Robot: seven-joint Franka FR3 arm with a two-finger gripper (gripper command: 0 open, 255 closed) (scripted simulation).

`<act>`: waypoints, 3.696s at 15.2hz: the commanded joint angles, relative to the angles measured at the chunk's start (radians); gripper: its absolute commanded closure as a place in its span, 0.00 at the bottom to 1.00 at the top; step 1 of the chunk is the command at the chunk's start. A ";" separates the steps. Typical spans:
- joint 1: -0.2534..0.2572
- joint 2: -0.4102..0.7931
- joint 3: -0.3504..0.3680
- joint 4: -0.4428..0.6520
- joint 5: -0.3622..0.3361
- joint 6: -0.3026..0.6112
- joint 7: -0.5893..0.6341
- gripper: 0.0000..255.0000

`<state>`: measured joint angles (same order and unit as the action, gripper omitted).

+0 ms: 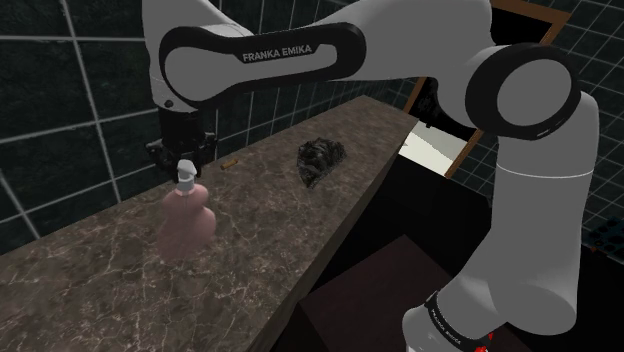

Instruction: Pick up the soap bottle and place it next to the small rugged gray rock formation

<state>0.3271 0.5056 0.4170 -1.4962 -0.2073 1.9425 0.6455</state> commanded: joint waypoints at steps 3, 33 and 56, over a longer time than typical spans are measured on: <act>0.004 -0.011 0.004 0.041 0.006 -0.050 -0.002 1.00; -0.111 -0.207 -0.002 0.146 0.091 -0.332 -0.154 1.00; -0.431 -0.475 -0.214 0.083 0.197 -0.513 -0.678 1.00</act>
<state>-0.0901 0.0374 0.2160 -1.4163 -0.0117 1.4385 -0.0044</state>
